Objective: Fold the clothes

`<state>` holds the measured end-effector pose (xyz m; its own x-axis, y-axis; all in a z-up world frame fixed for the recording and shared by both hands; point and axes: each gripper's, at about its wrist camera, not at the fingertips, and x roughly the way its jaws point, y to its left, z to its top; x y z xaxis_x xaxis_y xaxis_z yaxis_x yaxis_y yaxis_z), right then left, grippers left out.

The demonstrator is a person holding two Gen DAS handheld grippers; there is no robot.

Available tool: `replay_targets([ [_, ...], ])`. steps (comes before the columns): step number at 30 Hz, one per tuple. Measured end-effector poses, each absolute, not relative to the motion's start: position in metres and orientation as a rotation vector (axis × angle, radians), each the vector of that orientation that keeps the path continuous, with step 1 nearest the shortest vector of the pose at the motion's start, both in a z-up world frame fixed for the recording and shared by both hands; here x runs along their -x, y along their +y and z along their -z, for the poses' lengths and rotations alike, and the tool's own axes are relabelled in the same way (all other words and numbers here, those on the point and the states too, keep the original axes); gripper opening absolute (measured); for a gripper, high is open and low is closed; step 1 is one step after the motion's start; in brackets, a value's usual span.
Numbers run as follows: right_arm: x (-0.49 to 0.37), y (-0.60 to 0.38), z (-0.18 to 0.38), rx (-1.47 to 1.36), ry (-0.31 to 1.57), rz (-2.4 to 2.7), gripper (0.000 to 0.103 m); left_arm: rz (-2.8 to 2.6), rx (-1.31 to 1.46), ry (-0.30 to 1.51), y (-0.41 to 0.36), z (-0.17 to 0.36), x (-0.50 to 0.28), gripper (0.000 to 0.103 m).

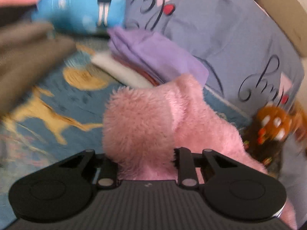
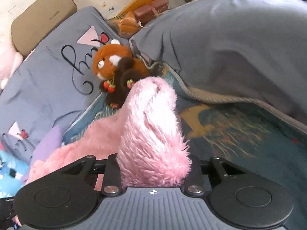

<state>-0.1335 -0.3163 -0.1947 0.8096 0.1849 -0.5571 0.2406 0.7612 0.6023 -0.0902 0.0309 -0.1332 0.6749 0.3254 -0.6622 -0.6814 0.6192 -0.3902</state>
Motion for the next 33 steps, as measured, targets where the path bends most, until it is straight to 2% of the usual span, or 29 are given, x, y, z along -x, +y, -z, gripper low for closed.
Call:
replay_targets([
  [5,0.190,-0.322,0.177,-0.546,0.690,-0.052,0.029,-0.710,0.609,0.595,0.003,0.105,0.170,0.026],
  [10,0.252,-0.337,0.198,-0.580,0.773,-0.096,0.030,-0.793,0.671,0.688,-0.011,0.116,0.275,0.027],
  [13,0.267,-0.344,0.216,-0.688,0.808,-0.084,0.032,-0.788,0.700,0.701,-0.012,0.126,0.307,0.029],
  [33,0.272,-0.324,0.224,-0.584,0.781,0.023,0.043,-0.715,0.721,0.717,-0.001,0.154,0.301,0.039],
])
